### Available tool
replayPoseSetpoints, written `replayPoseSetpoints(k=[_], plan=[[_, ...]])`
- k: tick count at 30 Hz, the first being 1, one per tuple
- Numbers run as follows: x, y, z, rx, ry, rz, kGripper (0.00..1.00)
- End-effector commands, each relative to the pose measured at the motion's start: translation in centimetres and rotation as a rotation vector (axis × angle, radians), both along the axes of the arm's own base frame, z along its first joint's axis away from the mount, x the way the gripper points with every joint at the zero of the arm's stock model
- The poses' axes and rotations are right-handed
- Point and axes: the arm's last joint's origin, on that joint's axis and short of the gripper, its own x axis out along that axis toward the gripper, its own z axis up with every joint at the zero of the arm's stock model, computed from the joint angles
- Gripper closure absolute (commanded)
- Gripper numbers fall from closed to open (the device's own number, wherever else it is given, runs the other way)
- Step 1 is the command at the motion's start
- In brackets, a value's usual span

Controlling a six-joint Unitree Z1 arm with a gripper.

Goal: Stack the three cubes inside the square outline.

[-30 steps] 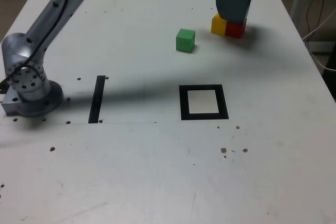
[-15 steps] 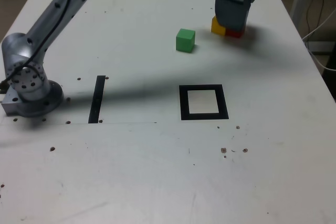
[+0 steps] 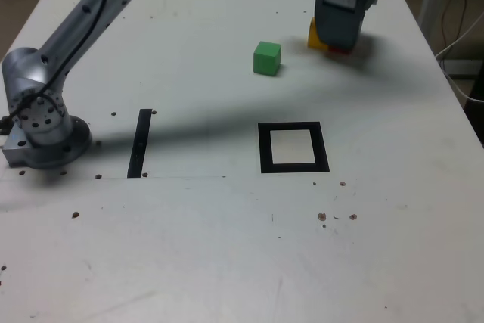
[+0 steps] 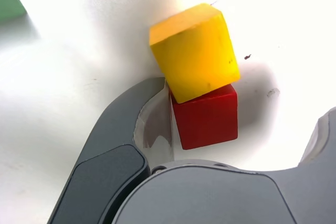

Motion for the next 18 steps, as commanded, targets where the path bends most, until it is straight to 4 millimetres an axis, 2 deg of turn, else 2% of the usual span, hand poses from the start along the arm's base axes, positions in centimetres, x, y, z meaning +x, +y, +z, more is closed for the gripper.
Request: replayPoseSetpoints(k=[1,10,18], plan=[[0.20,0.18,-0.58,-0.007,-0.003,0.003,0.09],[-0.03,0.40,-0.87,-0.019,0.010,0.010,0.19],[-0.21,0.30,-1.08,-0.031,0.028,0.018,0.37]])
